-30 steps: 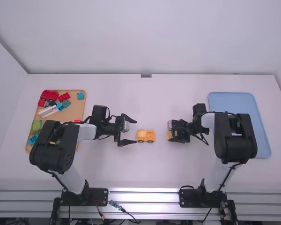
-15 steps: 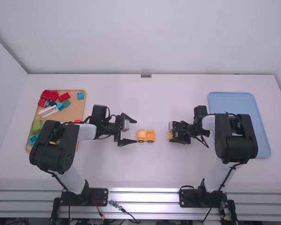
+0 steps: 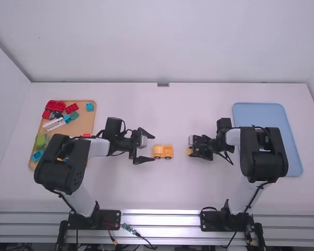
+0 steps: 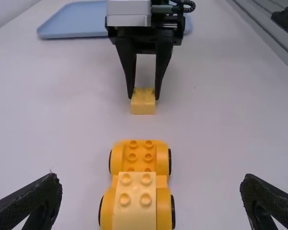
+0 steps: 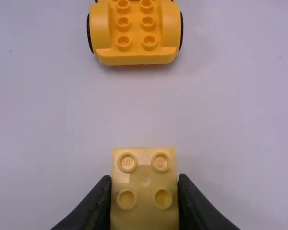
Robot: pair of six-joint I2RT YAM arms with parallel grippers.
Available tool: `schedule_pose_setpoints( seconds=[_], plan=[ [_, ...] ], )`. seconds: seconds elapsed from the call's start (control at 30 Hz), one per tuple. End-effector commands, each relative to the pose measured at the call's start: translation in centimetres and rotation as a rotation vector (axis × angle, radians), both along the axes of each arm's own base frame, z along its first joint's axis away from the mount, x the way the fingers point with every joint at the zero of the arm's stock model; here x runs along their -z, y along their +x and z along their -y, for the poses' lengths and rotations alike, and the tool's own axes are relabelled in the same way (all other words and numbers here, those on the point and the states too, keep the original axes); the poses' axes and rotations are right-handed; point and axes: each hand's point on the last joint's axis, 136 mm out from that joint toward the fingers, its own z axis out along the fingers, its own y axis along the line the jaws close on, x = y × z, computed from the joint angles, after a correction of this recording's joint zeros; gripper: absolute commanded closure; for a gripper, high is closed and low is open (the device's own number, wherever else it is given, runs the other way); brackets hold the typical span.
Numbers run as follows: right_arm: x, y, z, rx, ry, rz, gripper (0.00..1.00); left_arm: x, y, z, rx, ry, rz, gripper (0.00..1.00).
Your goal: Assemble lego blocks to make yellow taxi
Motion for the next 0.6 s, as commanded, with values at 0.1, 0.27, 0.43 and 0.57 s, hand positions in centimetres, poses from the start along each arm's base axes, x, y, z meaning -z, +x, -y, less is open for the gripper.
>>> schedule_pose_setpoints(
  seconds=[0.1, 0.27, 0.43, 0.57],
  plan=[
    [0.2, -0.4, -0.1, 0.016, 0.021, -0.038, 0.76, 1.2, -0.6, 1.3, 0.025, 0.069, 0.033, 0.01],
    [-0.5, -0.2, -0.4, 0.015, 0.048, -0.05, 0.79, 2.4, -0.2, 1.5, 0.009, 0.117, 0.044, 0.01],
    [-1.7, 0.0, -0.6, 0.008, 0.06, -0.071, 0.76, 3.5, 0.8, 1.7, -0.03, 0.096, 0.007, 0.01],
    [-2.9, 0.3, -1.5, -0.009, 0.1, -0.076, 0.82, 4.3, 1.4, 2.2, -0.031, 0.054, 0.006, 0.01]
  ],
)
